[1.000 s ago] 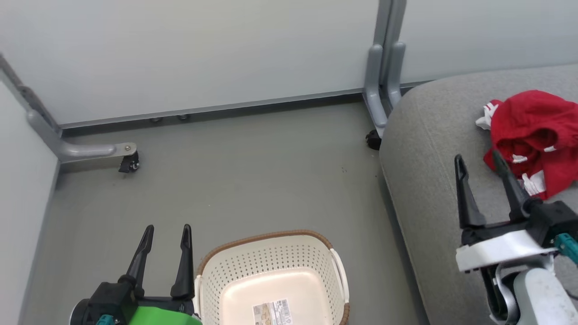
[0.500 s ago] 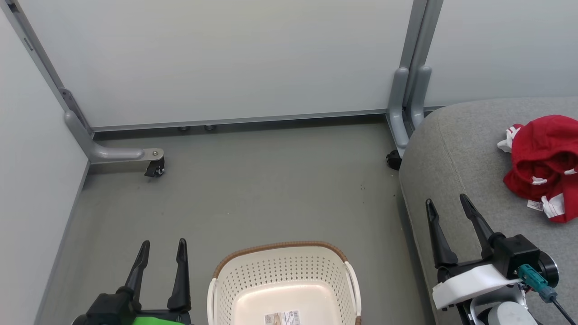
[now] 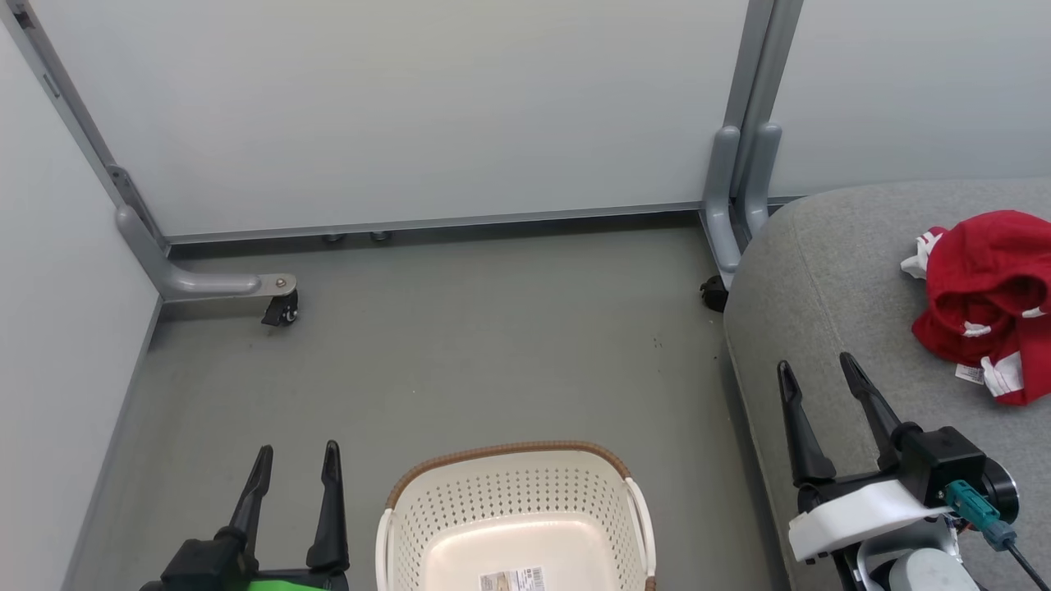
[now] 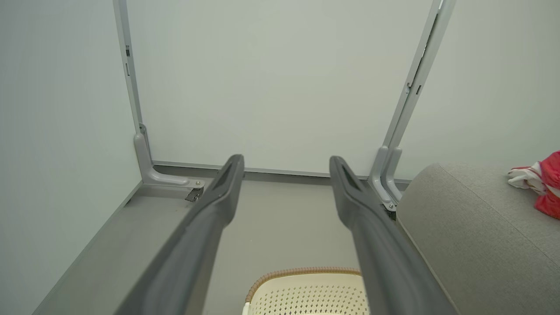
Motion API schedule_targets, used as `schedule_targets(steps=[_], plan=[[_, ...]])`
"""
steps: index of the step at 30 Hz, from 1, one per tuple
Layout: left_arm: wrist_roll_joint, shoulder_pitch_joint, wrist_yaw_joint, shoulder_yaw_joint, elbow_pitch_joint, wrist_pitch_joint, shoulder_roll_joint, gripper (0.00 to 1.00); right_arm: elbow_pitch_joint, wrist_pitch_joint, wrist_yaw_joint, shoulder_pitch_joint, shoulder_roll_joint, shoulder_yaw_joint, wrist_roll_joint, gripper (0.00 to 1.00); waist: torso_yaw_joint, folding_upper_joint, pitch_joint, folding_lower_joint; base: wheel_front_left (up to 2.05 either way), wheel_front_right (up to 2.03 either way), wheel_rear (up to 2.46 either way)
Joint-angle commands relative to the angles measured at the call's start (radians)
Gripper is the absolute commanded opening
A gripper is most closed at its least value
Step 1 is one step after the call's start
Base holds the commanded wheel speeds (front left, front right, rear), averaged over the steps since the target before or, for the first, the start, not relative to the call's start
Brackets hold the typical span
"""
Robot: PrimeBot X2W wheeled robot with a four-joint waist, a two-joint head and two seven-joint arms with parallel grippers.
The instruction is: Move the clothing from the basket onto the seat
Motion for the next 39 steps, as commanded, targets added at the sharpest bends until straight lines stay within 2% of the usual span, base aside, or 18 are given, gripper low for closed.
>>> schedule_targets(steps=[1,8,19,31,32,36,39], plan=[[-0.008,0.013,-0.006,0.006,0.000,0.001,0.002,1.00,0.000,0.000,-0.002,0.014,-0.002,-0.004,0.001,1.00,-0.001,0.0000,0.001,0.0001,0.00,0.00,0.00],[0.016,0.012,0.010,0.015,-0.007,0.001,0.002,1.00,-0.009,0.000,-0.002,0.011,-0.001,-0.009,0.012,1.00,-0.003,0.0000,0.006,0.0001,0.00,0.00,0.00],[-0.013,0.014,0.015,0.039,-0.035,0.001,0.002,1.00,-0.011,0.000,-0.002,0.003,-0.002,-0.017,0.002,1.00,-0.005,0.0000,0.016,0.0001,0.00,0.00,0.00],[-0.029,0.018,-0.007,0.051,-0.026,0.001,0.002,1.00,-0.006,0.000,-0.002,-0.001,0.001,-0.015,0.007,1.00,-0.007,0.0000,0.014,0.0001,0.00,0.00,0.00],[-0.029,0.018,-0.007,0.050,-0.024,0.001,0.002,0.00,-0.005,0.000,-0.002,-0.001,0.001,-0.015,0.007,0.00,-0.007,0.0000,0.013,0.0001,0.00,0.00,0.00],[-0.024,0.001,-0.004,0.048,0.003,0.002,-0.002,0.00,0.022,0.002,0.000,0.010,0.008,-0.011,0.009,0.00,-0.007,0.0000,0.014,0.0001,0.00,0.00,0.00],[-0.077,-0.007,-0.006,0.054,0.011,0.015,-0.002,0.00,0.030,0.018,0.000,0.006,0.009,-0.018,0.066,0.00,-0.008,0.0000,0.015,0.0001,0.00,0.00,0.00]])
